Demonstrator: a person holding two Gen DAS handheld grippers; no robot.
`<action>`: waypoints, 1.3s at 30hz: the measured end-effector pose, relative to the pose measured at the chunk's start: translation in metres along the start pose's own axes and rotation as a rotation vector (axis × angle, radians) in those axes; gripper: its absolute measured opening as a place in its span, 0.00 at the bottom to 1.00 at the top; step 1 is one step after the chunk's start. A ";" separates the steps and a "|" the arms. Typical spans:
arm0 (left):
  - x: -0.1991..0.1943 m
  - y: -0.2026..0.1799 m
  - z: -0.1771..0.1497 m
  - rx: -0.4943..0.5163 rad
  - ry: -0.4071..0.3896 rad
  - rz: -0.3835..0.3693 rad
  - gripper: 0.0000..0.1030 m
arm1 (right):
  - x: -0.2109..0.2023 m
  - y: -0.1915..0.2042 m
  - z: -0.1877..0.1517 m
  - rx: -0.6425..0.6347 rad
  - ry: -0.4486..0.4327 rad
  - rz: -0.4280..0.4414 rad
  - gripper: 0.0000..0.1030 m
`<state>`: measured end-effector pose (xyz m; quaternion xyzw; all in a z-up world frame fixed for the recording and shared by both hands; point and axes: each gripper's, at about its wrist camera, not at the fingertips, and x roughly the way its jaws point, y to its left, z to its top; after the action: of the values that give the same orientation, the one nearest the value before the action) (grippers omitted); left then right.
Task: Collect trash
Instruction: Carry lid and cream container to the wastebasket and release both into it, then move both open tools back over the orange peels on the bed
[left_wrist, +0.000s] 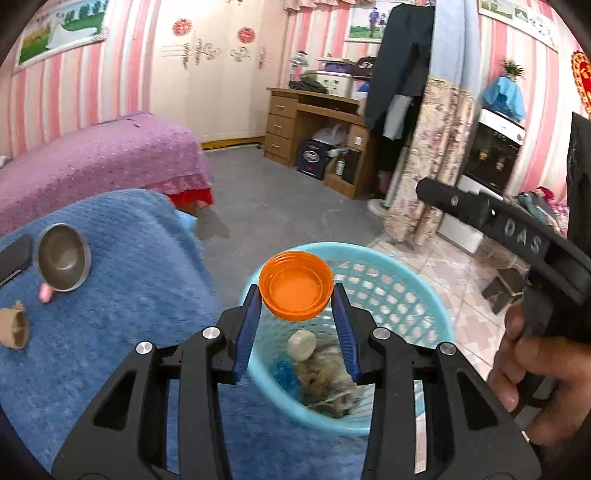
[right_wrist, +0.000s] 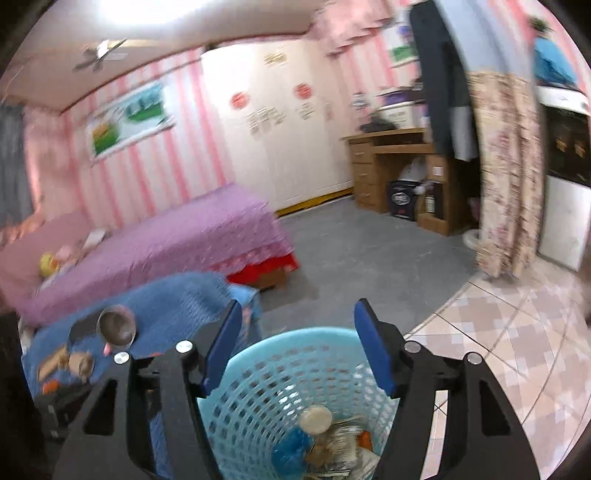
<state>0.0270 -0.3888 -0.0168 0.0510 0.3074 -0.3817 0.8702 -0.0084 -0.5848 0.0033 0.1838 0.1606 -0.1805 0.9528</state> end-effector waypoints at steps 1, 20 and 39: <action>0.003 -0.005 0.002 0.005 0.002 -0.018 0.42 | -0.001 -0.006 0.001 0.020 -0.006 -0.012 0.61; -0.144 0.192 -0.021 -0.162 -0.108 0.441 0.84 | 0.009 0.090 -0.018 -0.125 0.071 0.155 0.65; -0.219 0.346 -0.114 -0.380 -0.048 0.648 0.86 | 0.000 0.251 -0.080 -0.272 0.194 0.371 0.73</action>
<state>0.0975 0.0298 -0.0331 -0.0255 0.3202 -0.0236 0.9467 0.0735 -0.3342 0.0062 0.0967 0.2377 0.0395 0.9657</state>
